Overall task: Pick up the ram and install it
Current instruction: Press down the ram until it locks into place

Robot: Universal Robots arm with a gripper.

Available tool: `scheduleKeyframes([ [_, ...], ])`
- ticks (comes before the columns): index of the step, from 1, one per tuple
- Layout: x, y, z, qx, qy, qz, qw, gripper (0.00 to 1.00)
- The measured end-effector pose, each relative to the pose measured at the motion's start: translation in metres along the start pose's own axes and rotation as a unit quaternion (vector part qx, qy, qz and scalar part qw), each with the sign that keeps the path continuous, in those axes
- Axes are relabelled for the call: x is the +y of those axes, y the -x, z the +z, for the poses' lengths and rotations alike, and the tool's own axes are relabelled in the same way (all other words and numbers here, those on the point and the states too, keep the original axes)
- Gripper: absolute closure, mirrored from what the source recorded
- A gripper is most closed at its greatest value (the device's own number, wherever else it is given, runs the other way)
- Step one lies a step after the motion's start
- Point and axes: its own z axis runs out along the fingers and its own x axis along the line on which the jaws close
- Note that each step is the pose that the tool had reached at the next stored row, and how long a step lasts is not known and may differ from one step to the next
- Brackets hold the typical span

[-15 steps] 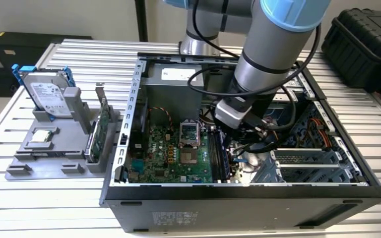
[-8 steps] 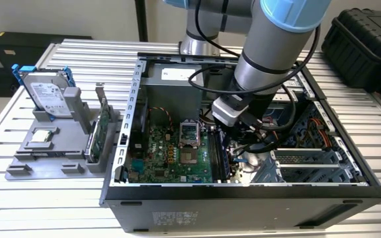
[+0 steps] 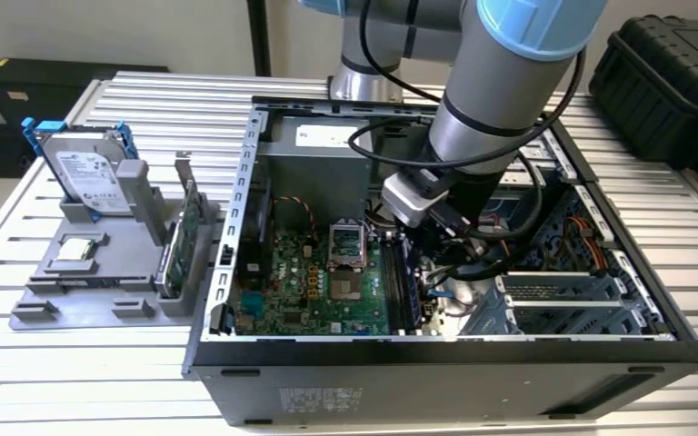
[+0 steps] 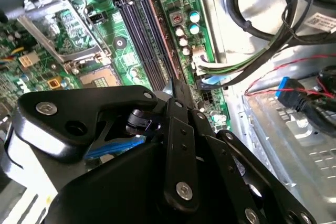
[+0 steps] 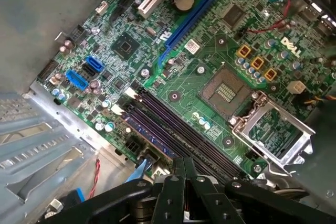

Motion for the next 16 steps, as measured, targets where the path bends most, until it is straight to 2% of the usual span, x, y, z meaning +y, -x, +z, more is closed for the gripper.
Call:
scheduleKeyframes([
  [4, 0.0, 0.0, 0.0004, -0.0013, -0.0011, 0.027, 0.9996, 1.0],
  [8, 0.0, 0.0, 0.0011, -0.0027, -0.0023, 0.055, 0.9985, 1.0],
  [11, 0.0, 0.0, 0.0016, -0.0037, -0.0031, 0.076, 0.9971, 1.0],
  [16, 0.0, 0.0, 0.0025, -0.0054, -0.0046, 0.111, 0.9938, 1.0],
])
